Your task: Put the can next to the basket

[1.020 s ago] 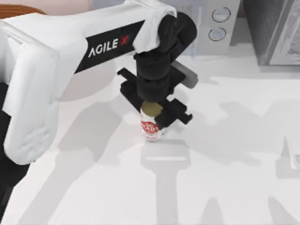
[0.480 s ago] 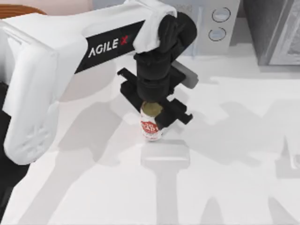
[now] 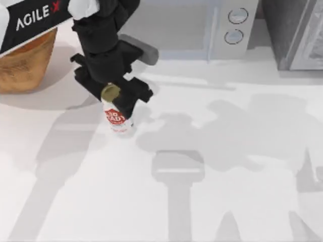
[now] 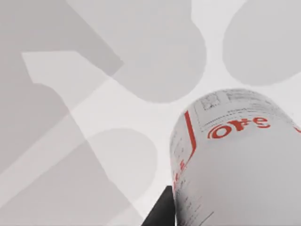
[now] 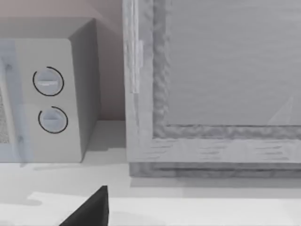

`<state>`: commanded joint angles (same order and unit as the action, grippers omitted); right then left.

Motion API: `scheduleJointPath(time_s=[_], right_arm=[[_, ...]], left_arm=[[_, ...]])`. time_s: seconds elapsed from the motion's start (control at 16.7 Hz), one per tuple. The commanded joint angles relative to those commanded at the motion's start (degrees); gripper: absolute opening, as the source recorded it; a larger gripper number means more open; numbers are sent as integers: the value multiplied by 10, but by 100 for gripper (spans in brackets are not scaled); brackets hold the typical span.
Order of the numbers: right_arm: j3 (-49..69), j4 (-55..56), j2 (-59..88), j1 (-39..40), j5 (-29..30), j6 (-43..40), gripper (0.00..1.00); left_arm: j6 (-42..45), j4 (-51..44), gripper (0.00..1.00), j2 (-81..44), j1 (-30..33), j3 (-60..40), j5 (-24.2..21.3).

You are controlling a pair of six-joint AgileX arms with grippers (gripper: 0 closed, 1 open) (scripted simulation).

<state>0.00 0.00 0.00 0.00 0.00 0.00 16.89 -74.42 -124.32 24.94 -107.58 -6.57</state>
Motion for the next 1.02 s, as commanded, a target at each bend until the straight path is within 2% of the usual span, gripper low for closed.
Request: scheduleJointPath(time_s=[0.24, 0.54, 0.72, 1.02], right_arm=[[0, 0, 0, 0, 0, 0, 100], [0, 0, 0, 0, 0, 0, 100], [0, 0, 0, 0, 0, 0, 100], [0, 0, 0, 0, 0, 0, 100]], left_arm=[[49, -22, 0, 77, -191, 45, -25], [66, 28, 0, 95, -389, 87, 11], [61, 73, 0, 62, -449, 106, 47], [58, 98, 0, 34, -460, 119, 65]])
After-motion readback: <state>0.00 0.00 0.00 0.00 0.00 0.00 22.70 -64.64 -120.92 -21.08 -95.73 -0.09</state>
